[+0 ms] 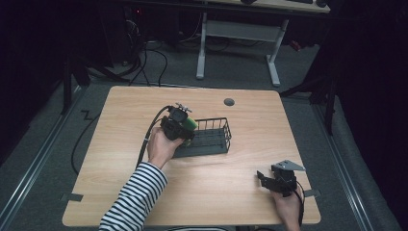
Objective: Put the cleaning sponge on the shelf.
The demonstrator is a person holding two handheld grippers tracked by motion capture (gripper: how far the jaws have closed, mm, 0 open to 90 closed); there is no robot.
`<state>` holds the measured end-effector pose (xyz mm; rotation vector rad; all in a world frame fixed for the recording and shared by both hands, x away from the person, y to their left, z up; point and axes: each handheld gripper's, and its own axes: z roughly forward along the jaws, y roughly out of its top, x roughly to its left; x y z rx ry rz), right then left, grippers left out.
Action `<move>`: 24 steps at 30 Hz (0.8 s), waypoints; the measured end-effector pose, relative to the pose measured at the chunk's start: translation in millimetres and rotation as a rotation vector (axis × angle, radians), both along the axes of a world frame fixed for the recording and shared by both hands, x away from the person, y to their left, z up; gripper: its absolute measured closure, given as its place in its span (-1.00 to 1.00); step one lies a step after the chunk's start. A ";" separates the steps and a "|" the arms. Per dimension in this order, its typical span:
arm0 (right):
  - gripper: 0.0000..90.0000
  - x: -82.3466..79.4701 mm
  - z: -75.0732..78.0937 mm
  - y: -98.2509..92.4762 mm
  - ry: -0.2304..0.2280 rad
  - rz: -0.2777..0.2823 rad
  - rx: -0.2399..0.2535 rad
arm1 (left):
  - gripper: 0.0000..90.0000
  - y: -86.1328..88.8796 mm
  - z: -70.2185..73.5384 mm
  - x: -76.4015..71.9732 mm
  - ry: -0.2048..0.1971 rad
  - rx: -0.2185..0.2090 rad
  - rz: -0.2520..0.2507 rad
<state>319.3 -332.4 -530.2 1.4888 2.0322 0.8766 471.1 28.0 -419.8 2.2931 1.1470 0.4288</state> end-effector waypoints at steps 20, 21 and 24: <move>-0.25 -0.2 0.1 0.0 0.000 0.000 0.003 | -0.66 30.2 10.4 -15.9 -0.046 -0.080 0.007; -0.25 -0.2 0.1 0.1 0.000 0.001 0.001 | -0.66 33.0 11.7 -17.5 -0.053 -0.088 0.005; -0.25 -0.2 0.0 0.4 0.000 0.001 0.000 | -0.66 45.8 15.2 -23.5 -0.069 -0.123 0.011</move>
